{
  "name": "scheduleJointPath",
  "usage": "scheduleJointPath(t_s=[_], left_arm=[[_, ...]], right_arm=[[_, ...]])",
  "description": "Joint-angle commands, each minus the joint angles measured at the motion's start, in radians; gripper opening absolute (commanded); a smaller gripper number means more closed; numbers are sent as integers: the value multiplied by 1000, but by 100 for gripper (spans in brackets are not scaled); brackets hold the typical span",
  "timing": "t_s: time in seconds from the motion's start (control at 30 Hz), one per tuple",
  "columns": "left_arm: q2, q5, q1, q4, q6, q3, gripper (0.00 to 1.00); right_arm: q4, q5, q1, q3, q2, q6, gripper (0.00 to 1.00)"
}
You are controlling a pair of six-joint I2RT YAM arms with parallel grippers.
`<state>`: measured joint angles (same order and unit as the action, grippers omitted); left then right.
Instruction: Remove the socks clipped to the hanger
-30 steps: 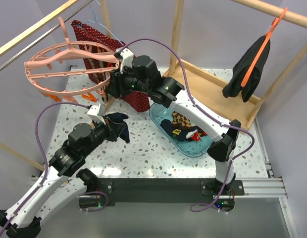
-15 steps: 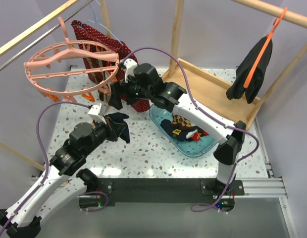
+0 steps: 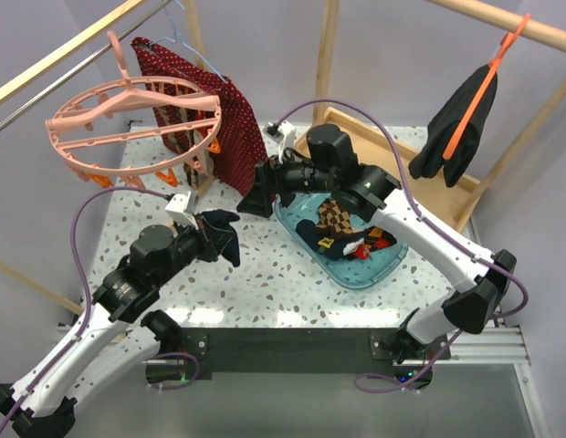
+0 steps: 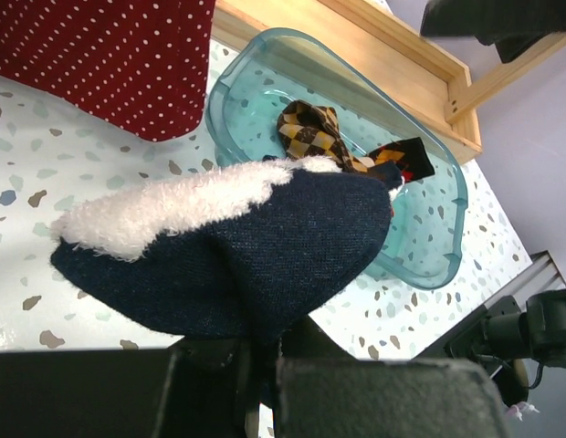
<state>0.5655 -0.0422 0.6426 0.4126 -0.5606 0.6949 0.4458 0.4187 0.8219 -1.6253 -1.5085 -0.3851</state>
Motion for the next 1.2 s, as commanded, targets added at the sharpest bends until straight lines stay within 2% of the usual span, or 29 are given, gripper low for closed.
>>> scheduleJointPath(t_s=[0.0, 0.43, 0.77, 0.8, 0.87, 0.97, 1.03, 1.07, 1.13, 1.17], left_arm=[[4, 38, -1, -24, 8, 28, 0], [13, 77, -1, -40, -7, 34, 0], [11, 93, -1, -51, -19, 32, 0], [10, 94, 0, -54, -21, 31, 0], [8, 96, -1, -55, -21, 31, 0], [13, 102, -1, -63, -22, 32, 0], [14, 107, -1, -66, -24, 29, 0], [14, 108, 0, -66, -22, 29, 0], [14, 108, 0, -66, -25, 31, 0], [14, 108, 0, -66, -25, 32, 0]], right_arm=[[-126, 252, 13, 44, 4, -14, 86], [-173, 226, 80, 7, -97, -52, 60], [-96, 82, 91, 8, -101, 2, 57], [-94, 77, 92, 11, -104, 3, 50], [-94, 81, 95, 15, -111, -1, 43], [-108, 72, 98, 21, -113, -14, 26], [-117, 63, 100, 27, -105, -23, 22], [-134, 60, 100, 30, -101, -24, 12], [-145, 48, 102, 39, -88, -31, 1], [-142, 37, 100, 42, -84, -31, 0]])
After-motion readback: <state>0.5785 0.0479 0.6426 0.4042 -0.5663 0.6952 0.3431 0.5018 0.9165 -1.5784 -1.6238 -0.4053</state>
